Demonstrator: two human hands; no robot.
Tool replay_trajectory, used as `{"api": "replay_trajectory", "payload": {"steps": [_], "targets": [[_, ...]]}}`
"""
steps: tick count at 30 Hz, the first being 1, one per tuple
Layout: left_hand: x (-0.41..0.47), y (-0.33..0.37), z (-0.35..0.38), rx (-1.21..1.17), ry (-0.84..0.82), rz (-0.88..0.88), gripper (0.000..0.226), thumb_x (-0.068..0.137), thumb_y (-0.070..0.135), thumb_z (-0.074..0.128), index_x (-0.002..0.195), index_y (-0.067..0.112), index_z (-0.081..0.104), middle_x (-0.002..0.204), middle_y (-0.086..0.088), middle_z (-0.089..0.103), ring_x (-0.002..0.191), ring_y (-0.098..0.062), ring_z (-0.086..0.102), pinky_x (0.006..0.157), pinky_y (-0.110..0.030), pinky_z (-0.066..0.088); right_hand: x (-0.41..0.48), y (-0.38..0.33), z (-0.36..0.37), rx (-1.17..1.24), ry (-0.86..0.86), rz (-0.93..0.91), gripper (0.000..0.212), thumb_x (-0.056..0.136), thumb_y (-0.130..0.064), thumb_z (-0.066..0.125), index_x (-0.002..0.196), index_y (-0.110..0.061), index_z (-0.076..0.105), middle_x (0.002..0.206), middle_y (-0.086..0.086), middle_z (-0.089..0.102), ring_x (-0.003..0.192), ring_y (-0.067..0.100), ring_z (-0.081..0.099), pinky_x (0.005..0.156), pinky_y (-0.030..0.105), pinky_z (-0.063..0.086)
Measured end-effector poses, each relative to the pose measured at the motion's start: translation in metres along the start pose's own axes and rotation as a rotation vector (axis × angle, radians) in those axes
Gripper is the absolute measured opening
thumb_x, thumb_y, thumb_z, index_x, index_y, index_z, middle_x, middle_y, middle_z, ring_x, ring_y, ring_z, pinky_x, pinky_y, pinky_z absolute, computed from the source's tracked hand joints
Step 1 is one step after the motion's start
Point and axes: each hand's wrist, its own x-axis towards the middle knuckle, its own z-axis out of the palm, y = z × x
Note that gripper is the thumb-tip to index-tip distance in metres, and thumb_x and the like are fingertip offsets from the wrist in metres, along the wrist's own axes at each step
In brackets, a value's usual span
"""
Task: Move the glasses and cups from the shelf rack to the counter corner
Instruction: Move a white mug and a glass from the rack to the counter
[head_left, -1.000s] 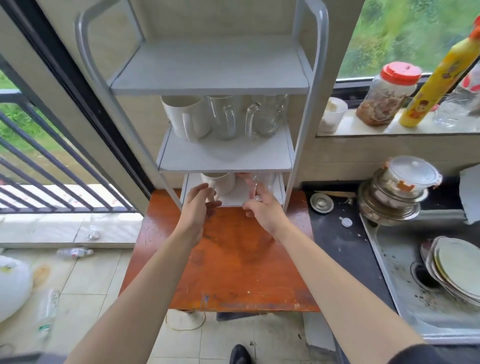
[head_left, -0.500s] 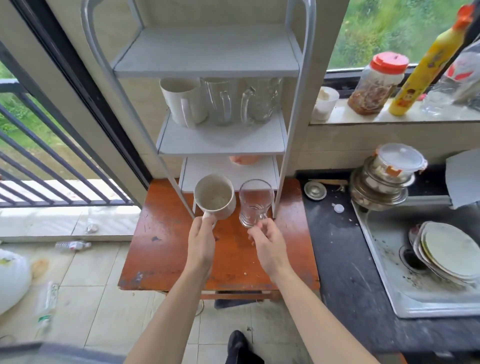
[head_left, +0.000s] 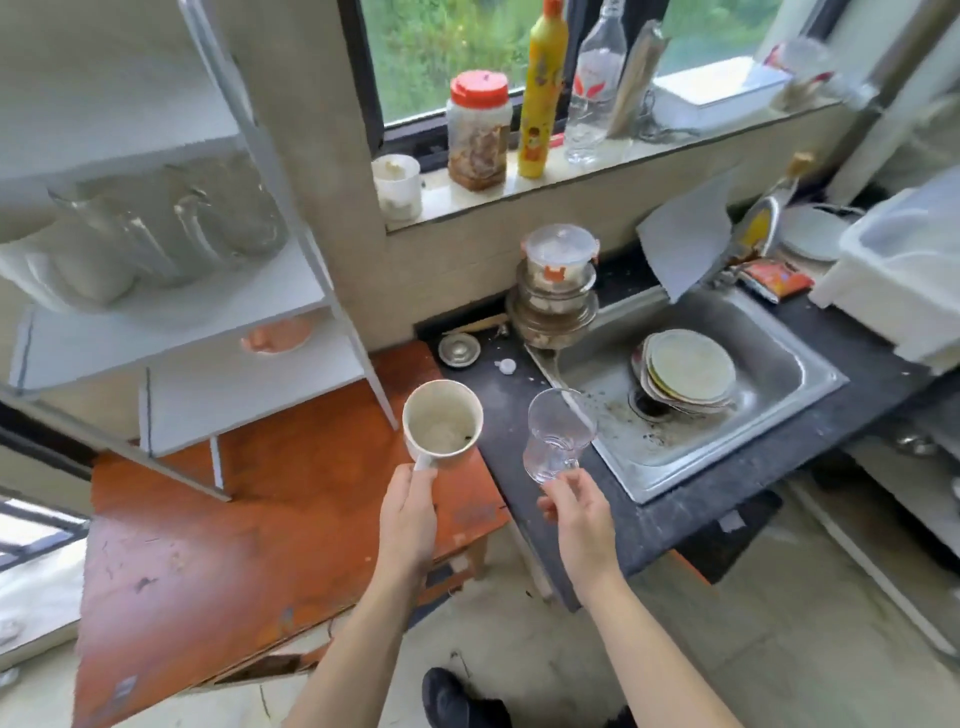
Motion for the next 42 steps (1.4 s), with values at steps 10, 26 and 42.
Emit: {"api": "replay_trajectory", "payload": {"steps": [10, 26, 42], "targets": [[-0.125, 0.065, 0.229, -0.012, -0.350, 0.185, 0.025, 0.093, 0.034, 0.050, 0.071, 0.022, 0.049, 0.073, 0.003, 0.045, 0.073, -0.017, 0.045, 0.069, -0.032, 0.042, -0.023, -0.024, -0.246, 0.273, 0.385, -0.100, 0.053, 0.071, -0.079, 0.052, 0.082, -0.031, 0.071, 0.065, -0.027, 0.063, 0.069, -0.006, 0.060, 0.060, 0.011, 0.046], [-0.349, 0.074, 0.564, 0.191, -1.031, 0.268, 0.023, 0.079, 0.040, 0.052, 0.058, 0.030, 0.054, 0.070, 0.012, 0.052, 0.082, -0.013, 0.054, 0.101, -0.049, 0.046, -0.083, 0.036, -0.621, 0.460, 1.051, 0.064, 0.062, 0.072, -0.084, 0.049, 0.044, -0.029, 0.044, 0.052, -0.013, 0.044, 0.059, 0.007, 0.059, 0.068, 0.030, 0.043], [-0.516, 0.096, 0.922, 0.312, -1.572, 0.270, 0.032, 0.086, 0.048, 0.046, 0.092, 0.018, 0.054, 0.092, 0.004, 0.052, 0.095, -0.017, 0.054, 0.077, -0.028, 0.044, -0.072, 0.031, -0.939, 0.441, 1.552, 0.245, 0.059, 0.072, -0.081, 0.049, 0.052, -0.026, 0.049, 0.055, -0.009, 0.058, 0.071, 0.020, 0.065, 0.067, 0.036, 0.047]]}}
